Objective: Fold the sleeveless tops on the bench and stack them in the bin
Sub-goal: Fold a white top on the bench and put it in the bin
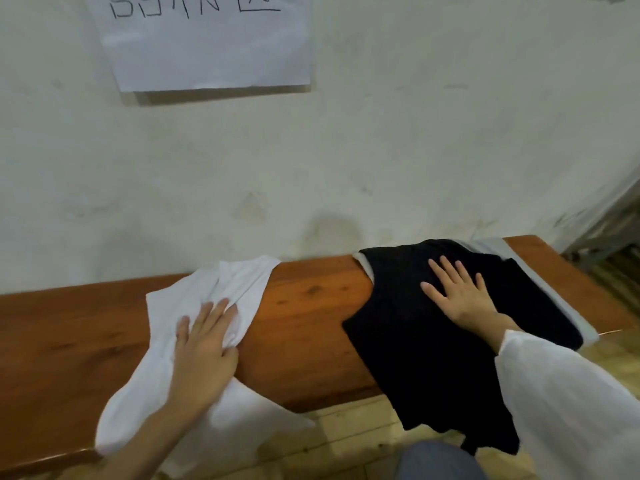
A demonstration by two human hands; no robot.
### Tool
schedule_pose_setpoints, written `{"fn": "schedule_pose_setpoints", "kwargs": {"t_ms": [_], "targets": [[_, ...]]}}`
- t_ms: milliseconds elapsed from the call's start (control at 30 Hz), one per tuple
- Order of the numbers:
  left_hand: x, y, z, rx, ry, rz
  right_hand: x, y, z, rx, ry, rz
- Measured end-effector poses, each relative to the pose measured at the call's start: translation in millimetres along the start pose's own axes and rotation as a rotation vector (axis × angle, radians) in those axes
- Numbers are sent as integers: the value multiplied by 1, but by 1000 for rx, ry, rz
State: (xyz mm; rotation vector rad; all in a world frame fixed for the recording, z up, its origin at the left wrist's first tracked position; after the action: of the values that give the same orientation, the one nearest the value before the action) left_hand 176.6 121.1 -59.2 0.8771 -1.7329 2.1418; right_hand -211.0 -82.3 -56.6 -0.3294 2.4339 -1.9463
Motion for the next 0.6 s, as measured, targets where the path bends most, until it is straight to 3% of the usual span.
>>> {"fn": "schedule_pose_setpoints", "kwargs": {"t_ms": [67, 167, 267, 333, 400, 500, 600], "targets": [[4, 2, -4, 148, -51, -246, -10, -4, 1, -37, 39, -41], [13, -6, -12, 394, -156, -600, -60, -21, -23, 178, 27, -76], [4, -23, -13, 611, -162, -607, -140, -29, -80, 324, -226, 218], [-7, -27, -9, 572, -167, -557, -195, -29, -124, 281, -369, 387], [-13, -28, -9, 368, -132, -583, -250, -30, -157, 207, -390, 497], [-14, -24, -22, 74, -71, -617, -308, -26, -179, 162, -342, 441], [-21, -37, -37, 66, -12, -651, -319, -27, -185, 159, -292, 425]]}}
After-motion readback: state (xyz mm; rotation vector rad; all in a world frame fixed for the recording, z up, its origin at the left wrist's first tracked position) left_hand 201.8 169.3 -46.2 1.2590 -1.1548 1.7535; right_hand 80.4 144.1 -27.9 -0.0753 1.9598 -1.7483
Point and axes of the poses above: each hand's wrist, its own z-axis towards the middle knuckle, its own y-axis out of the palm, x = y × z, the point moved 2 cm from there along z, towards the middle knuckle, and after that the axes turned 12 degrees about -z, right-handed, at the moved point
